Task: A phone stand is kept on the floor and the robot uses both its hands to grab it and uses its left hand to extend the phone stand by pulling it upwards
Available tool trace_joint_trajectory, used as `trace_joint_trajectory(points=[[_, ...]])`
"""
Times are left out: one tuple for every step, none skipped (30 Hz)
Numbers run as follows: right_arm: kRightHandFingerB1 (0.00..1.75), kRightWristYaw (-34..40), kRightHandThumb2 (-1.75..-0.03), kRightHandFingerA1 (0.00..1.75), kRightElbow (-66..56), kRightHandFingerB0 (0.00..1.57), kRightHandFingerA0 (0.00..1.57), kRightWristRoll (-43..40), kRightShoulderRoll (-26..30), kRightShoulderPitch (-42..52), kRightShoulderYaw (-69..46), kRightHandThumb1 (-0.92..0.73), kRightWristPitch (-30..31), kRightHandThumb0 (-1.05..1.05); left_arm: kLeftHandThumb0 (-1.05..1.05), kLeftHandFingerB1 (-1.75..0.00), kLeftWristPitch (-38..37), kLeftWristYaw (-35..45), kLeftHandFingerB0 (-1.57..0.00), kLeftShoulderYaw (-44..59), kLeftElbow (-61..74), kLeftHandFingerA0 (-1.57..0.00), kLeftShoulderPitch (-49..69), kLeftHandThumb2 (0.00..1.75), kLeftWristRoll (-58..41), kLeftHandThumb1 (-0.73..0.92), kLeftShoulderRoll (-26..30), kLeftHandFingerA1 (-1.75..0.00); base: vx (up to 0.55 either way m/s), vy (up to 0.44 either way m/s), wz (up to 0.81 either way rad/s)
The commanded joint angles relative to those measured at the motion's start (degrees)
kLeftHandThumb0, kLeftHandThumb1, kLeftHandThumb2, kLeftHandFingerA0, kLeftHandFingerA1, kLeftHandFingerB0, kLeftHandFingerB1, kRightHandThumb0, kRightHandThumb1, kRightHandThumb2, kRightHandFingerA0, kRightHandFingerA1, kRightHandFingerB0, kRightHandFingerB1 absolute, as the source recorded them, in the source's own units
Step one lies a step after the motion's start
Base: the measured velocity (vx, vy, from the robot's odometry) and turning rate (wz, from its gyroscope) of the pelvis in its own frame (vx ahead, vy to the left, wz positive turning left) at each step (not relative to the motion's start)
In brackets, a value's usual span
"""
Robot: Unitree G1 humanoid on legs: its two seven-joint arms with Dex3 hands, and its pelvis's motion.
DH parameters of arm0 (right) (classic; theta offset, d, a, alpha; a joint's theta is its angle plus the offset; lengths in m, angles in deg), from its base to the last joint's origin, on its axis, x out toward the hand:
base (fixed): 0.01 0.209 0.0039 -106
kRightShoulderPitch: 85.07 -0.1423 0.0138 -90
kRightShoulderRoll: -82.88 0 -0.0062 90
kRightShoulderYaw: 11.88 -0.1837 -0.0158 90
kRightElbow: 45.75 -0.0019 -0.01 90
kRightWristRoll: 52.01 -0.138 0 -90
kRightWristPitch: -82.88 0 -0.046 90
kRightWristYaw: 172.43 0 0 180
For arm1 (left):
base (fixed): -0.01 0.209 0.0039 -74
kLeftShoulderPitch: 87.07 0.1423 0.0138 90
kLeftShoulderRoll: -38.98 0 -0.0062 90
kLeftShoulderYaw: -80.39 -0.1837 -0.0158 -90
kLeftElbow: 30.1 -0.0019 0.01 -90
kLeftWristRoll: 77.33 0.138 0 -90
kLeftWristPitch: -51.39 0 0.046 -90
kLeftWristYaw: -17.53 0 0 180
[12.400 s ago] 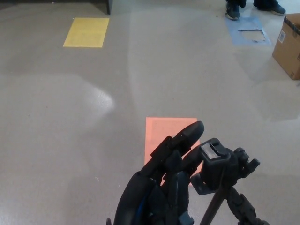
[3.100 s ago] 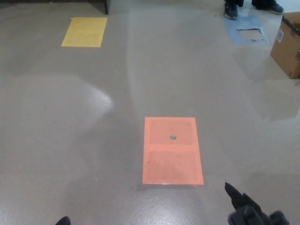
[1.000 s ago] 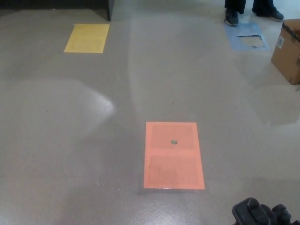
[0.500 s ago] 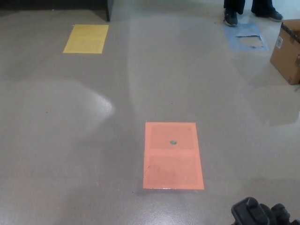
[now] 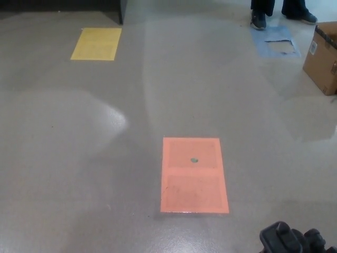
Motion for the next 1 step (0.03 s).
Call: trace_joint_trajectory(points=[[0.26,6.6,-1.09,0.38,0.7,0.0,0.0,8.2,0.3,-0.8,-2.7,-0.68,-7.5,-0.75,-0.74,-0.27,-14.8,3.3,-0.2,0.6,-2.8,-0.19,-1.0,0.69,2.8,0.92,2.6,-0.28,0.0,0.0,0.0]])
